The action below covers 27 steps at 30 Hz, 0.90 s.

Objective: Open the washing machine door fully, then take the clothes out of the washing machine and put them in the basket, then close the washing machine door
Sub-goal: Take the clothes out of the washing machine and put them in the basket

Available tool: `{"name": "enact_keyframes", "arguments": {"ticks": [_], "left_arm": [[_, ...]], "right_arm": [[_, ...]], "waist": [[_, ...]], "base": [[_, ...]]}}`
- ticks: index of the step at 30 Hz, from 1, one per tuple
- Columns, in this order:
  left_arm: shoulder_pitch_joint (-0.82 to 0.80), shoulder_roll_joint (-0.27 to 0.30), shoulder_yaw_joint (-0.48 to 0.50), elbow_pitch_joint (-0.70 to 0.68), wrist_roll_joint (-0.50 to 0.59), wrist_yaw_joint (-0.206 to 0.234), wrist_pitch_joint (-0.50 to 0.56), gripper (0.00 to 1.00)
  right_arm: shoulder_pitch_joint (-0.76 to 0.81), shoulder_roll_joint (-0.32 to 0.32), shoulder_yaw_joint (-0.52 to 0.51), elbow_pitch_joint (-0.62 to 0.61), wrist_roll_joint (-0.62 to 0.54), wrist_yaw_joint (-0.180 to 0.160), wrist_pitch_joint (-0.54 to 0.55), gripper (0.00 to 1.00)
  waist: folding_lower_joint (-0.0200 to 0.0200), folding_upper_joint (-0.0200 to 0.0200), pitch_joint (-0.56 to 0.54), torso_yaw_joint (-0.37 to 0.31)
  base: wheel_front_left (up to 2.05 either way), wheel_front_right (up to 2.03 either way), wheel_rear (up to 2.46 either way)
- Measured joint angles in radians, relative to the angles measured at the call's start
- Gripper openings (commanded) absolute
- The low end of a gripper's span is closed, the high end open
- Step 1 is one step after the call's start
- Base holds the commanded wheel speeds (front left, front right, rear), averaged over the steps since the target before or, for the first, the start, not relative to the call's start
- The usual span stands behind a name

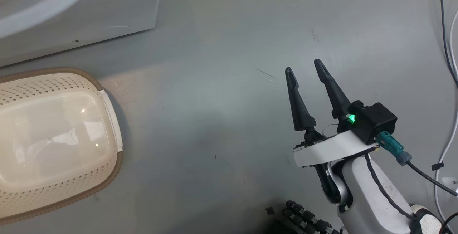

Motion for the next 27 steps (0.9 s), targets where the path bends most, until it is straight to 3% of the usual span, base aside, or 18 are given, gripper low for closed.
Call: {"name": "enact_keyframes", "arguments": {"ticks": [4,5,6,7,18,27], "left_arm": [[-0.015,-0.002,-0.003,0.02,0.0,0.0,0.009,1.0],[-0.019,-0.002,-0.003,0.025,-0.001,0.0,0.011,0.48],[-0.022,-0.002,-0.003,0.029,-0.002,0.0,0.012,0.15],[-0.024,-0.002,-0.003,0.033,-0.002,0.0,0.013,0.0],[-0.037,-0.006,-0.005,0.069,-0.002,-0.01,0.003,0.0],[-0.037,-0.052,-0.026,0.086,-0.004,-0.037,-0.094,0.0]], "right_arm": [[-0.007,0.0,0.003,0.0,0.0,-0.005,0.0,1.0],[-0.01,0.0,0.005,0.0,0.0,-0.005,0.0,1.0],[-0.013,0.0,0.006,0.0,0.0,-0.005,0.0,1.0],[-0.016,0.0,0.006,0.0,0.0,-0.005,0.0,1.0],[-0.02,0.0,0.006,0.003,0.0,-0.013,0.0,1.0],[-0.023,0.0,-0.012,0.016,-0.011,-0.015,0.0,1.0]], "waist": [[0.0,0.0,0.002,0.001],[0.0,0.0,0.002,0.002],[0.0,0.0,0.002,0.002],[0.0,0.0,0.002,0.002],[0.0,0.0,-0.003,0.008],[0.0,0.0,-0.03,0.025]], "base": [[0.0,0.0,0.0],[0.0,0.0,0.0],[0.0,0.0,0.0],[0.0,0.0,0.0],[0.0,0.0,0.0],[0.0,0.0,0.0]]}}
